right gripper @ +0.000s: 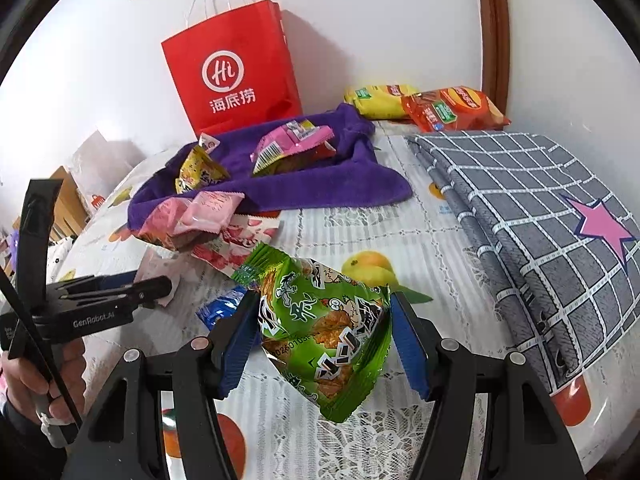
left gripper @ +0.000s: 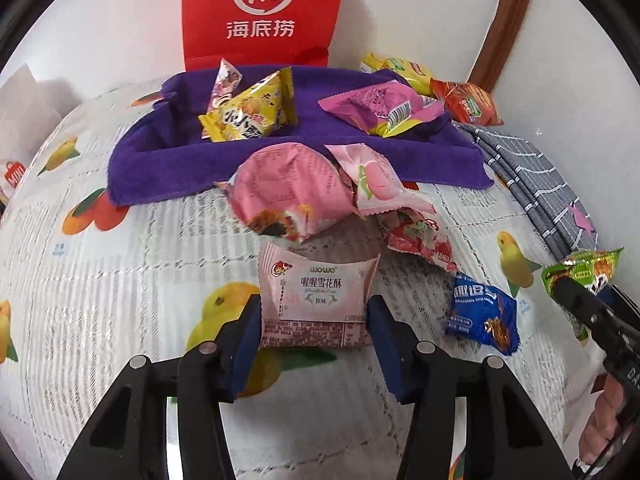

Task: Organize snacks
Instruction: 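Lift the green bag with the right tool while the left tool grasps the pink-white pastry packet, then carry the green bag and pastry packet over the purple towel with both tools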

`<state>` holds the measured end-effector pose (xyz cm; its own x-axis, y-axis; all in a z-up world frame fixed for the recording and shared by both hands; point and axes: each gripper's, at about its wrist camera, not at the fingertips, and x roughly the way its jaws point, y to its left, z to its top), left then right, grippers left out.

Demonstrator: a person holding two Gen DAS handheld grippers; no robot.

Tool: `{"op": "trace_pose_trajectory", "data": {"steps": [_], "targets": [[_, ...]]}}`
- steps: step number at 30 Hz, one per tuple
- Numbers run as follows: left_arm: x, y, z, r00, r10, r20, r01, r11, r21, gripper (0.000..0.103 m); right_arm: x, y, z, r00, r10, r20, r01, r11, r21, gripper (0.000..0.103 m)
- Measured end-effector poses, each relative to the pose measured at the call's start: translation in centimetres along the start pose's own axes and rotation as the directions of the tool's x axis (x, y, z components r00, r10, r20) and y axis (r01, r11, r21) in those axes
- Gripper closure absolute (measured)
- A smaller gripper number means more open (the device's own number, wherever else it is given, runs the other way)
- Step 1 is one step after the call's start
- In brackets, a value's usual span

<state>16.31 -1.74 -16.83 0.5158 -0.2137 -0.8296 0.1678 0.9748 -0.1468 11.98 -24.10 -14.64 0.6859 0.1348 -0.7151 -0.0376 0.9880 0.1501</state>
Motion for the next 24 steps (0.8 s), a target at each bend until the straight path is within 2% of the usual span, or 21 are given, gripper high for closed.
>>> {"op": "trace_pose_trajectory", "data": {"steps": [10,24], "targets": [[-2.7,1.8,0.1,0.999,-0.038,0.03,0.039,0.998,-0.04,0.053,-1.2,1.1,1.8,1.0,0.02,0.018,-0.02,1.0,0.011,0.039],[-6.1,3.1,3.9,0.994,-0.042,0.099,0.047,0.998,-0.048,0.053,-2.5,3.2,6.7,0.998,0.009,0.063,-0.008,1.0,-0.03,0.039]]}}
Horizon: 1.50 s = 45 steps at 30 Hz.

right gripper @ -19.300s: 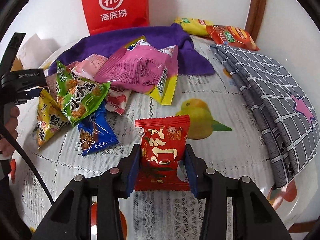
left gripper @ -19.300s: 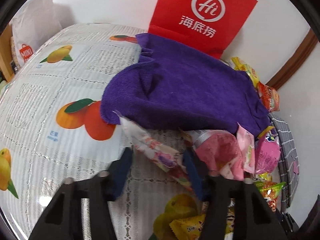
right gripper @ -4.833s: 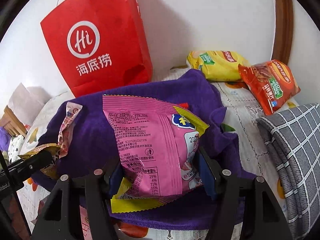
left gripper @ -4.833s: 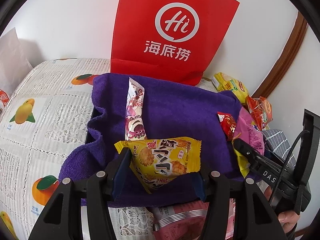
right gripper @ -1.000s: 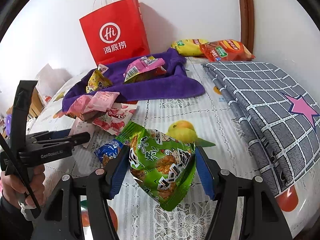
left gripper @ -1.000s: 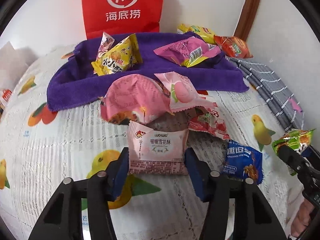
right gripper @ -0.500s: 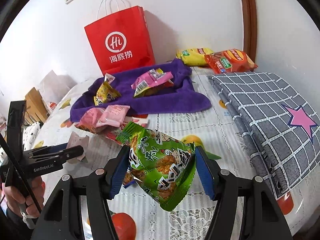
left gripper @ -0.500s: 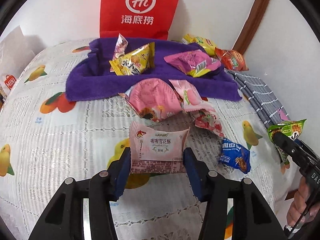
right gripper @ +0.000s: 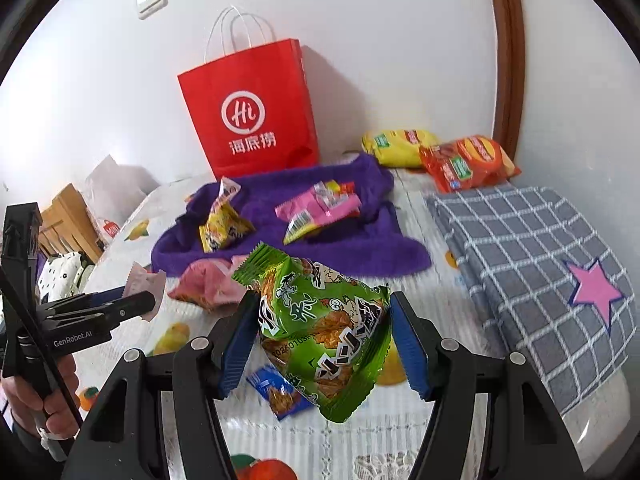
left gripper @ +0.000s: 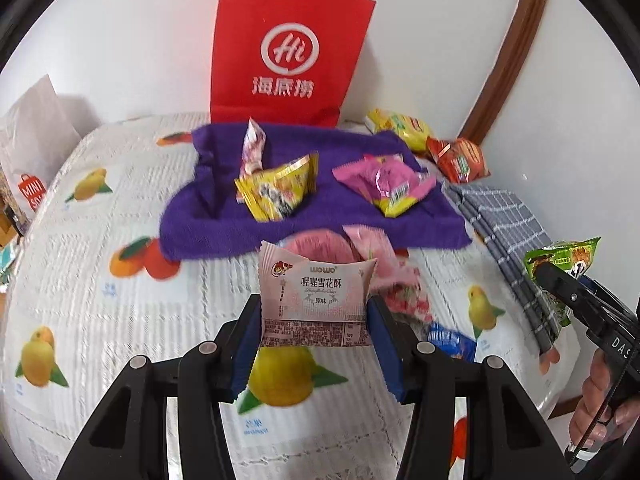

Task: Organize snacks
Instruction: 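Carry the green bag and pastry packet over the purple towel with both tools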

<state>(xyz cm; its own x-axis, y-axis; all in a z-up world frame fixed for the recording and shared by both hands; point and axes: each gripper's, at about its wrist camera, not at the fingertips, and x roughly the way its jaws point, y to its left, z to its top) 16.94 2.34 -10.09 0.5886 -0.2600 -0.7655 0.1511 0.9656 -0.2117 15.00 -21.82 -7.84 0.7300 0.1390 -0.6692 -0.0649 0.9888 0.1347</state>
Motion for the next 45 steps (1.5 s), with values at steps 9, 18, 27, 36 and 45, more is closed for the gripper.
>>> {"op": "trace_pose_trajectory", "data": {"steps": [9,18,27,36,45], "targets": [[-0.9,1.0,5.1,0.999,0.015,0.051,-0.014,1.0,-0.019,0.053,0.7,0.8,5.1,0.999,0.017,0.031,-0.017,1.0,-0.007,0.039],[0.4,1.6,10.3,0.997,0.019,0.068,-0.018,1.0,-0.026,0.053,3.8,1.1,10.5,0.999,-0.009,0.031,0.009,1.0,-0.02,0.039],[3.4,1.0,14.8,0.997,0.024,0.073,-0.024,1.0,0.004,0.053,8.0,1.3,14.1,1.0,-0.008,0.007,0.008,1.0,-0.026,0.039],[6.7,2.2,16.9,0.998,0.004,0.06,-0.001,0.999,-0.042,0.053,12.2,1.7,16.4,0.999,0.021,-0.032,-0.022,1.0,-0.013,0.039],[8.7,3.8,17.2,0.999,0.026,0.036,-0.024,0.998,-0.056,0.053,15.3,2.6,17.1,0.997,0.059,-0.047,-0.06,0.998,-0.02,0.039]]}}
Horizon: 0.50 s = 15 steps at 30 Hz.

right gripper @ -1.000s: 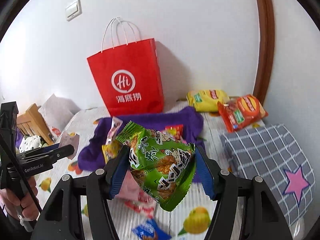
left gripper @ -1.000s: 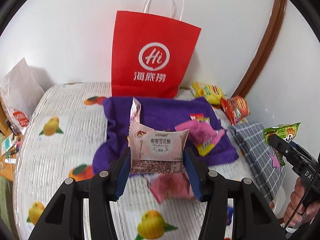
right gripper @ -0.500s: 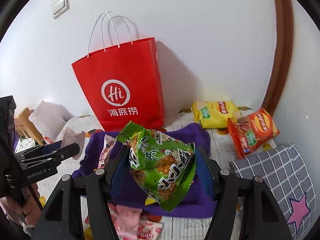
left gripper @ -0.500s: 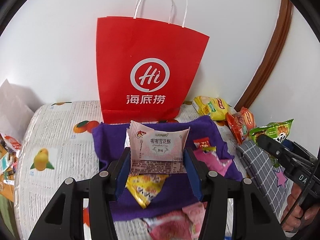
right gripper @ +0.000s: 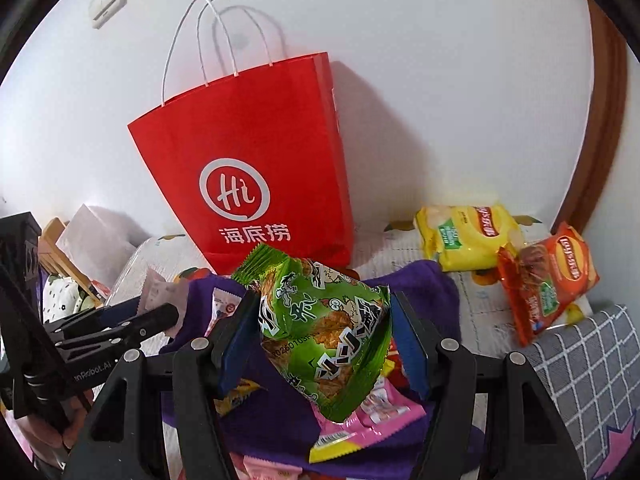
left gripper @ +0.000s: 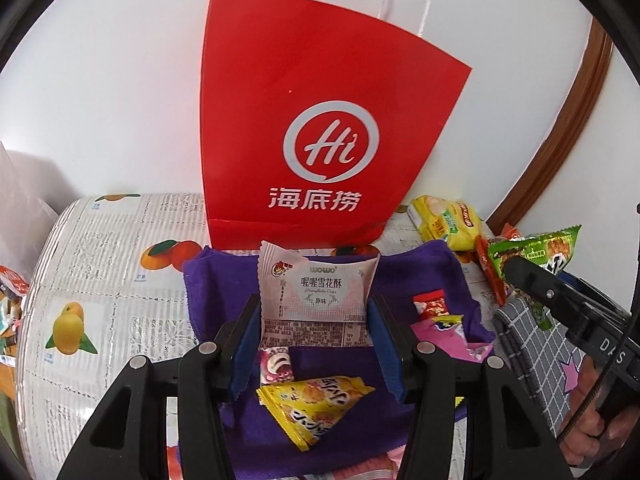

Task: Organize snacks
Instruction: 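Carry the green bag and pastry packet over the purple towel with both tools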

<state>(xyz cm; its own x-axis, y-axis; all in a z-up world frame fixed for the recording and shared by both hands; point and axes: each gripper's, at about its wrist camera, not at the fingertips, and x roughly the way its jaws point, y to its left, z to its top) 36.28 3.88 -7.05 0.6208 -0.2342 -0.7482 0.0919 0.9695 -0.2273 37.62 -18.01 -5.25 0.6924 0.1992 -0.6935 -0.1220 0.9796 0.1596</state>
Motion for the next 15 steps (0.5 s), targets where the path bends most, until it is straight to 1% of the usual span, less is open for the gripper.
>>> {"op": "trace_pose_trajectory", "data": {"steps": [3,5,10,13,15], "targets": [[0.4,0.4,0.0,1.0,0.004,-0.009,-0.004,1.0,-0.007,0.053,0.8,-0.3,-0.4,1.0,0.011,-0.005,-0.011,1.0,0.009,0.039],[0.7,0.6,-0.1,1.0,0.007,-0.011,-0.007,1.0,-0.009,0.053,1.6,-0.5,-0.5,0.999,0.005,-0.036,-0.005,1.0,0.001,0.039],[1.5,0.7,-0.4,0.999,0.015,-0.028,-0.016,1.0,-0.01,0.053,2.3,-1.8,-0.6,0.998,-0.01,-0.056,0.012,1.0,0.019,0.039],[1.8,0.7,-0.6,0.999,0.015,-0.037,-0.016,1.0,-0.011,0.053,3.0,-2.6,-0.8,0.996,-0.013,-0.084,0.015,1.0,0.025,0.039],[2.1,0.6,-0.7,0.999,0.017,-0.043,-0.017,1.0,-0.008,0.053,3.9,-3.2,-1.0,0.993,-0.026,-0.117,0.029,0.999,0.026,0.039]]}}
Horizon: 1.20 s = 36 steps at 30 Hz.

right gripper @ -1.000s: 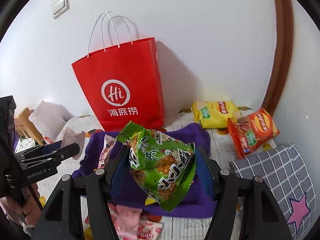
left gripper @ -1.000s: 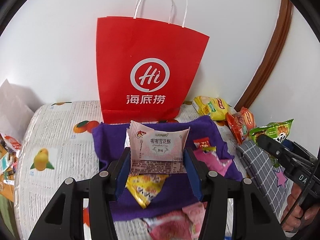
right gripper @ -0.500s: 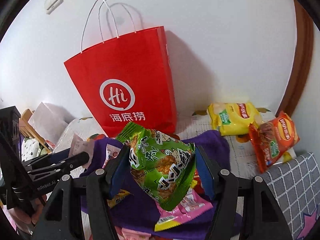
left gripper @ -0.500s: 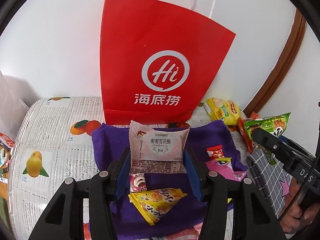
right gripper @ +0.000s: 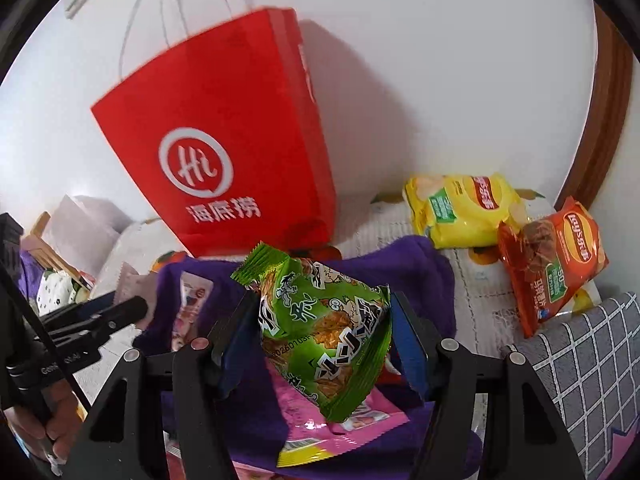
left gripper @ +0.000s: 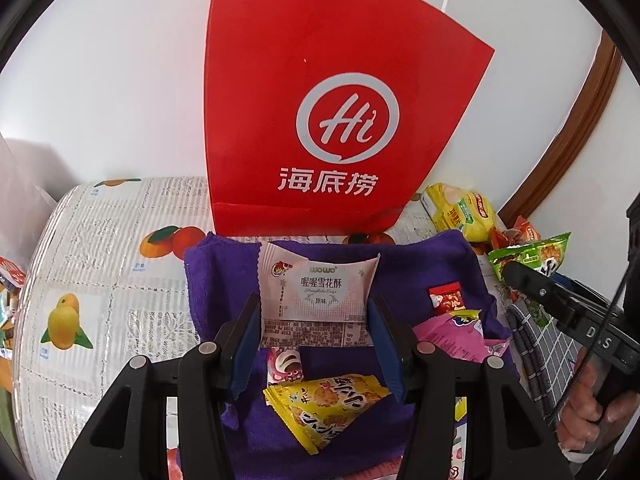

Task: Organize snacks
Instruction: 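Carry the green bag and pastry packet over the purple towel with both tools, then open both tools to drop the green bag and pastry packet onto the towel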

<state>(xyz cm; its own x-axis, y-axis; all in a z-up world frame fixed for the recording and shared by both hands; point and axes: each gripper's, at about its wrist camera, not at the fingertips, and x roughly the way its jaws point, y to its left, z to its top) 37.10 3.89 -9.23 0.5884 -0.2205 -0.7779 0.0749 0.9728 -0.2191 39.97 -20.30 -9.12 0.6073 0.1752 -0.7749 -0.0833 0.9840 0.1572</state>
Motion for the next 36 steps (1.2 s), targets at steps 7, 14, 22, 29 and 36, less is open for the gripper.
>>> {"op": "trace_pose_trajectory", "data": {"steps": [7,14,22,29,36], "targets": [[1.5,-0.6,-0.4,0.999,0.005,-0.036,-0.004,1.0,0.009,0.053,3.0,-1.9,-0.5,0.994,0.041,-0.102,-0.033,0.997,0.072,0.039],[2.0,-0.8,-0.7,0.998,0.014,-0.054,-0.014,1.0,0.009,0.053,4.1,-2.5,-0.9,0.993,-0.029,-0.11,0.036,0.998,0.059,0.039],[3.0,-0.3,-0.9,0.996,0.032,-0.086,-0.033,0.999,-0.007,0.053,6.2,-2.4,-1.5,0.986,-0.087,-0.146,0.09,0.996,0.019,0.039],[3.4,0.2,-0.9,0.994,0.02,-0.106,-0.023,0.999,-0.027,0.053,7.0,-2.1,-1.8,0.979,-0.091,-0.183,0.091,0.996,-0.005,0.037],[4.1,0.1,-1.2,0.991,0.011,-0.132,-0.015,1.0,-0.024,0.052,6.4,-2.0,-1.6,0.983,-0.044,-0.178,0.047,0.999,0.013,0.032]]}}
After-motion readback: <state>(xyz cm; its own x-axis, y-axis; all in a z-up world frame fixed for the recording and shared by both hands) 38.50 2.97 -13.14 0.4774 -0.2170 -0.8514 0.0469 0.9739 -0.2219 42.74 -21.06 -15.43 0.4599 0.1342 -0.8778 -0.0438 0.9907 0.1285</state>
